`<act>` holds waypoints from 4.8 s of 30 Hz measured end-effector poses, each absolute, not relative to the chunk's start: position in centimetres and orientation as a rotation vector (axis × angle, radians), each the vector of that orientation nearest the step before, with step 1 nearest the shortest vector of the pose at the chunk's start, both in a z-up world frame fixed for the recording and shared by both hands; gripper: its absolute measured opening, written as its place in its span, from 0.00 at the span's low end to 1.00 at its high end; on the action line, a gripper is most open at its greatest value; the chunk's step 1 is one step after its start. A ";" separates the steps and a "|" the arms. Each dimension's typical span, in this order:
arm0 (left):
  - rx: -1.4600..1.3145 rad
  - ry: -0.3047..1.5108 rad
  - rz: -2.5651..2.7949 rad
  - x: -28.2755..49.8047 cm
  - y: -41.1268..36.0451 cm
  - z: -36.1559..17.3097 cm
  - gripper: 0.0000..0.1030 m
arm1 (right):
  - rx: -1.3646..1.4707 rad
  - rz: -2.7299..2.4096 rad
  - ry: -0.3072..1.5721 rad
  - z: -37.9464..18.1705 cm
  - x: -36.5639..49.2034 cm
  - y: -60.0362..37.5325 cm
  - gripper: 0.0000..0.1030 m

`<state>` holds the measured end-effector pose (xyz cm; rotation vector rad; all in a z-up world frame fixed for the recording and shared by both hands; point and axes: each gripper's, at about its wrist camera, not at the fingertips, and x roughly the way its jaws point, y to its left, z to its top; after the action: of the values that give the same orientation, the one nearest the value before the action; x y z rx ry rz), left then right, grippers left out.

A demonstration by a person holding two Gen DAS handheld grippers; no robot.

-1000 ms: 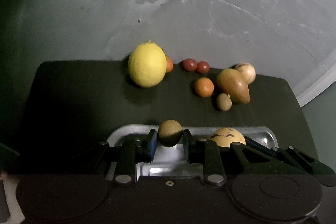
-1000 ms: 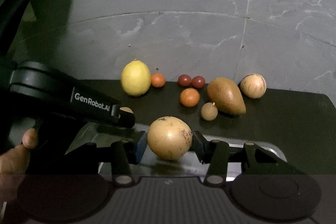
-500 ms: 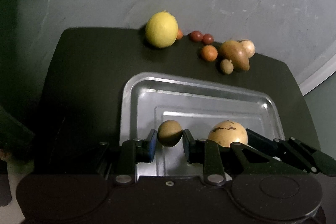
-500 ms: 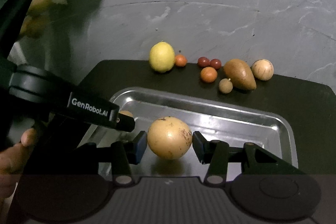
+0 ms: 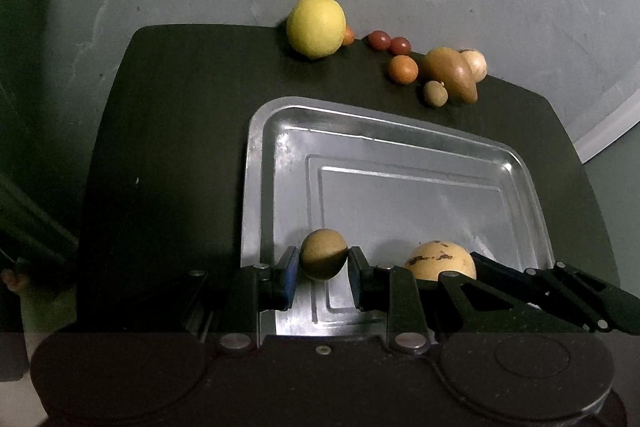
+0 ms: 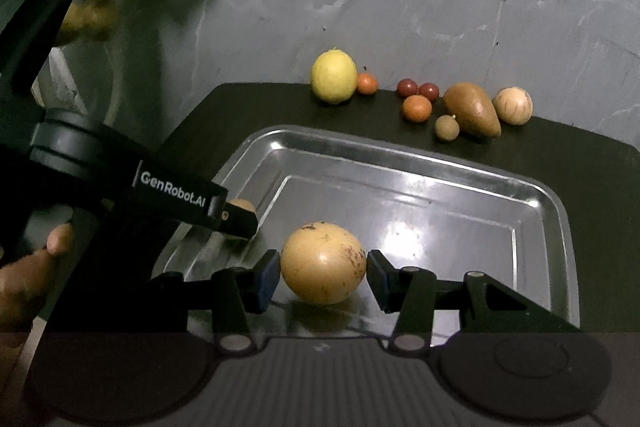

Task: Organize fruits
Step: 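Carry both fruits over the steel tray and open both tools to release them, then move both open tools back toward the row of fruits, then grasp the yellow lemon with the left tool while the right tool grasps the small pale stemmed fruit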

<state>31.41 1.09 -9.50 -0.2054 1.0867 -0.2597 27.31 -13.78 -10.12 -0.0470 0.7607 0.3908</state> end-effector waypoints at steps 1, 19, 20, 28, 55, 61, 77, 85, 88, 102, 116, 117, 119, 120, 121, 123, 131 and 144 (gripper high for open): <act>-0.201 1.090 -0.260 31.4 1.0 -9.5 0.27 | -0.047 0.394 0.766 -10.2 27.2 -13.8 0.51; -0.173 1.119 -0.251 31.5 0.6 -10.2 0.27 | -0.059 0.430 0.816 -10.2 26.9 -13.9 0.51; -0.172 1.120 -0.252 31.5 0.6 -10.3 0.27 | -0.057 0.430 0.818 -10.2 26.9 -13.9 0.51; -0.157 1.128 -0.247 31.5 0.3 -10.3 0.43 | -0.052 0.428 0.820 -10.3 26.8 -13.8 0.58; -0.087 1.086 -0.150 31.5 4.1 -8.5 0.99 | -0.143 0.241 0.911 -8.8 26.8 -13.8 1.00; -0.101 1.086 -0.076 32.4 5.2 -8.9 0.99 | -0.165 0.206 0.895 -8.6 27.5 -13.4 1.00; -0.112 1.096 0.028 36.4 5.7 -9.8 0.99 | -0.088 0.234 0.837 -8.4 30.9 -14.4 1.00; -0.106 1.068 0.004 39.5 3.7 -9.2 0.99 | -0.027 0.210 0.789 -8.5 33.6 -16.2 1.00; -0.090 1.058 -0.008 40.8 2.8 -9.1 0.99 | -0.007 0.206 0.778 -8.7 34.8 -16.6 1.00; -0.056 1.007 -0.034 46.7 -0.3 -9.3 0.99 | 0.077 0.221 0.766 -9.9 40.8 -17.6 0.90; -0.045 0.957 -0.092 49.9 -2.3 -9.7 0.97 | 0.122 0.189 0.782 -11.7 44.0 -18.0 0.64; -0.043 0.956 -0.095 50.0 -2.4 -9.8 0.97 | 0.124 0.187 0.783 -11.8 44.1 -18.0 0.62; -0.041 0.952 -0.098 50.2 -2.6 -9.9 0.94 | 0.125 0.184 0.785 -11.9 44.3 -17.9 0.60; -0.040 0.952 -0.099 50.3 -2.7 -10.0 0.93 | 0.126 0.184 0.787 -12.0 44.4 -17.9 0.59; -0.040 0.951 -0.100 50.3 -2.7 -10.0 0.92 | 0.128 0.183 0.787 -12.0 44.6 -17.8 0.58; -0.041 0.950 -0.105 50.4 -2.9 -10.2 0.90 | 0.129 0.182 0.788 -12.1 44.8 -17.8 0.56; -0.051 0.949 -0.112 50.6 -3.0 -10.4 0.77 | 0.148 0.175 0.793 -12.3 45.3 -17.8 0.53; -0.059 0.937 -0.137 50.3 -3.0 -10.3 0.54 | 0.145 0.153 0.784 -12.3 45.0 -18.1 0.33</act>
<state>50.26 -3.01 -10.27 -0.0592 0.9371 -0.1371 44.96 -18.14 -12.30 0.1452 0.7837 0.1526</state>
